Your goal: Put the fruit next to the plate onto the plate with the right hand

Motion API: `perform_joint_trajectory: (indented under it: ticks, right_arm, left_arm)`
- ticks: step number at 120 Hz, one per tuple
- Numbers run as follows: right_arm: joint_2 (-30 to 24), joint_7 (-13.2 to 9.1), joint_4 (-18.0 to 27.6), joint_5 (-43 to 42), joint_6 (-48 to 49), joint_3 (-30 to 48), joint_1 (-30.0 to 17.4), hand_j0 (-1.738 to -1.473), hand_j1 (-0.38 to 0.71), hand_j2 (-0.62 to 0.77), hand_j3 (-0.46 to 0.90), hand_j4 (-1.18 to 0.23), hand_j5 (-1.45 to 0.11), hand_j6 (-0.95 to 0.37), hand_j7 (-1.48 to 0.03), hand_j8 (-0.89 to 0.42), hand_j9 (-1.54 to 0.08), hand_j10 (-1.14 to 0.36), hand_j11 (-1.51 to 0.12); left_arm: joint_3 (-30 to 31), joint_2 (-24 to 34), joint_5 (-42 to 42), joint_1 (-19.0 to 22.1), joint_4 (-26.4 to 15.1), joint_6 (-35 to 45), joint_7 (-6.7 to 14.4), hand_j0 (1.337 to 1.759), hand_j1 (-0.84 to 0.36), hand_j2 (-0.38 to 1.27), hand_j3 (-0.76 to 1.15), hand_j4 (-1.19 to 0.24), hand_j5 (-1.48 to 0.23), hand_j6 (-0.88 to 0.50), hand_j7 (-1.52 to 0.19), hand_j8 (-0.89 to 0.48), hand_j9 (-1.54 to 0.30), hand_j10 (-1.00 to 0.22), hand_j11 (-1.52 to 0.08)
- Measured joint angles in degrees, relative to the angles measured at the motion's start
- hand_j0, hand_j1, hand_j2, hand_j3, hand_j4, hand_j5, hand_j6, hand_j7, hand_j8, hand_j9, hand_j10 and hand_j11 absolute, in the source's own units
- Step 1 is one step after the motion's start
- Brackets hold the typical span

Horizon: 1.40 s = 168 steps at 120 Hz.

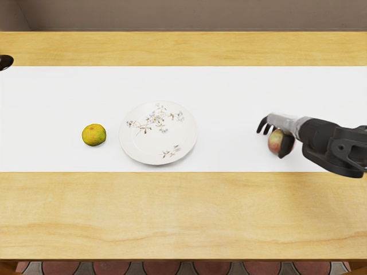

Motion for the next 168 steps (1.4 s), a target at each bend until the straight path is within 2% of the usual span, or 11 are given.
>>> perform_joint_trajectory:
  ticks: [7, 33, 52, 82, 102, 122, 139, 150, 168]
  right_arm:
    - [0.13, 0.00, -0.02, 0.09, 0.00, 0.00, -0.04, -1.657, 0.14, -0.05, 0.00, -0.44, -0.57, -0.44, -0.56, -0.44, -0.57, -0.42, -0.57]
    - [0.40, 0.00, -0.38, 1.54, 0.08, 0.31, 0.17, -1.655, 0.19, 0.12, 0.00, -0.57, -0.74, -0.57, -0.73, -0.38, -0.74, -0.37, -0.75]
    - [1.59, -0.01, -1.30, 2.05, 0.43, 0.46, 2.33, -1.654, 0.19, 0.13, 0.00, -0.61, -0.83, -0.62, -0.81, -0.35, -0.82, -0.33, -0.82]
    - [10.69, -0.02, -5.35, 3.33, 2.19, 0.44, 10.32, -1.652, 0.17, 0.10, 0.00, -0.63, -0.87, -0.62, -0.84, -0.35, -0.86, -0.33, -0.86]
    - [18.81, -0.01, -7.74, 4.26, 2.53, 0.42, 14.71, -1.652, 0.16, 0.09, 0.00, -0.64, -0.88, -0.62, -0.85, -0.35, -0.87, -0.33, -0.86]
    - [28.99, 0.00, -14.70, 4.44, 2.57, 0.06, 18.00, -1.652, 0.15, 0.08, 0.00, -0.64, -0.89, -0.64, -0.85, -0.36, -0.88, -0.33, -0.87]
    - [34.65, 0.00, -21.01, 3.92, 1.91, -0.34, 19.03, -1.652, 0.14, 0.07, 0.00, -0.64, -0.90, -0.64, -0.87, -0.36, -0.90, -0.34, -0.88]
    - [36.69, 0.00, -26.73, 3.70, -0.23, -2.76, 19.17, -1.651, 0.14, 0.07, 0.00, -0.65, -0.91, -0.64, -0.87, -0.35, -0.91, -0.34, -0.89]
    - [37.79, -0.01, -32.65, 3.63, -1.98, -5.19, 18.71, -1.651, 0.13, 0.06, 0.00, -0.65, -0.92, -0.65, -0.88, -0.36, -0.91, -0.34, -0.89]
  left_arm:
    - [0.00, 0.00, 0.00, 0.00, 0.00, 0.00, 0.00, 1.658, 0.06, 0.05, 0.00, -0.24, -0.32, -0.24, -0.32, -0.24, -0.32, -0.24, -0.32]
    - [0.00, 0.00, 0.00, 0.00, 0.00, 0.00, 0.00, 1.658, 0.06, 0.05, 0.00, -0.24, -0.32, -0.24, -0.32, -0.24, -0.32, -0.24, -0.32]
    - [0.00, 0.00, 0.00, 0.00, 0.00, 0.00, 0.00, 1.658, 0.06, 0.05, 0.00, -0.24, -0.32, -0.24, -0.32, -0.24, -0.32, -0.24, -0.32]
    - [0.01, 0.00, 0.00, 0.00, 0.00, 0.00, 0.00, 1.658, 0.06, 0.05, 0.00, -0.24, -0.32, -0.24, -0.32, -0.24, -0.32, -0.24, -0.32]
    - [0.01, 0.00, 0.00, 0.00, 0.00, 0.00, 0.00, 1.658, 0.06, 0.05, 0.00, -0.24, -0.32, -0.24, -0.32, -0.24, -0.32, -0.24, -0.32]
    - [0.01, 0.00, 0.00, 0.00, 0.00, 0.00, 0.00, 1.658, 0.06, 0.05, 0.00, -0.24, -0.32, -0.24, -0.32, -0.24, -0.32, -0.24, -0.32]
    - [0.01, 0.00, -0.01, 0.00, 0.00, 0.00, 0.00, 1.658, 0.06, 0.05, 0.00, -0.24, -0.32, -0.24, -0.32, -0.24, -0.32, -0.24, -0.32]
    - [0.01, 0.00, -0.01, 0.00, 0.00, 0.00, 0.00, 1.658, 0.06, 0.05, 0.00, -0.24, -0.32, -0.24, -0.32, -0.24, -0.32, -0.24, -0.32]
    - [0.01, 0.00, 0.00, 0.00, 0.00, 0.00, 0.00, 1.658, 0.06, 0.05, 0.00, -0.24, -0.32, -0.24, -0.32, -0.24, -0.32, -0.24, -0.32]
